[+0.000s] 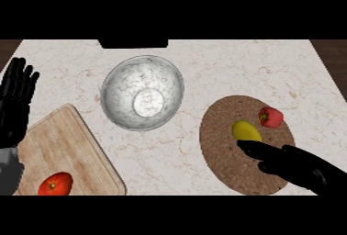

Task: Pick the lemon from the placemat and place it in the bowl

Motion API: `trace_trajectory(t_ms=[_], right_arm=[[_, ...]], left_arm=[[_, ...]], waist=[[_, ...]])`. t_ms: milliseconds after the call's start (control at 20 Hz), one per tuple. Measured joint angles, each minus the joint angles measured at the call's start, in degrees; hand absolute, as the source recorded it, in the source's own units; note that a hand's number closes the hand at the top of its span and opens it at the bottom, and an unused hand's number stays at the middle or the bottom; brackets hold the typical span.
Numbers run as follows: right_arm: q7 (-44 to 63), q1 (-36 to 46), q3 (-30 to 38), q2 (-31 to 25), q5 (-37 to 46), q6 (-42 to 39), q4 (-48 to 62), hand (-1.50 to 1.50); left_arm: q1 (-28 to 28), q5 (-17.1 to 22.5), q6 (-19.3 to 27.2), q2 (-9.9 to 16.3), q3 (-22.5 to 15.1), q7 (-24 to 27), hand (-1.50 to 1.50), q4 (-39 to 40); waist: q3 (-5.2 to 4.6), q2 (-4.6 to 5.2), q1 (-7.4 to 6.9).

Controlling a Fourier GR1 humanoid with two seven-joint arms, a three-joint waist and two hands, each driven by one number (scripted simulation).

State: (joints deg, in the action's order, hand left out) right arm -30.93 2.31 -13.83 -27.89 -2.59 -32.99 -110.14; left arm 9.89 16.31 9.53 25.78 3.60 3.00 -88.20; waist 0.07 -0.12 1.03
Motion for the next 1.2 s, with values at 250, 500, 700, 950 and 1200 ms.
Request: trace_trajectory(t_ms=[250,500,700,950,1200], right_arm=[[-0.11,0.25,7.79,-7.95,3.08,0.86,-3.86,-1.50],[3.89,4.02,14.33,-17.71,3.72,-2.49,-4.50,-1.50],[6.44,6.81,14.66,-25.11,7.17,-5.45,-5.40,-1.50],[5.53,9.52,12.26,-32.21,13.28,-6.54,-4.43,-1.50],[2.84,10.44,8.44,-34.83,19.22,-4.76,-2.07,-1.50]], left_arm=[[0.66,0.04,-0.06,-0.31,0.71,-0.42,0.00,0.11],[1.47,0.11,-0.73,-0.68,1.03,-0.34,0.00,1.34],[1.80,-0.52,-0.61,-1.51,0.56,0.14,0.00,1.76],[2.79,-0.76,-1.05,-1.67,0.64,-0.12,0.00,2.20],[3.88,-0.74,-2.36,-1.51,1.59,0.26,0.00,4.01]], waist=[[-0.04,-0.03,-0.19],[-0.11,0.07,-0.54],[-0.13,0.13,-0.96],[-0.08,0.29,-1.58],[-0.06,0.31,-1.60]])
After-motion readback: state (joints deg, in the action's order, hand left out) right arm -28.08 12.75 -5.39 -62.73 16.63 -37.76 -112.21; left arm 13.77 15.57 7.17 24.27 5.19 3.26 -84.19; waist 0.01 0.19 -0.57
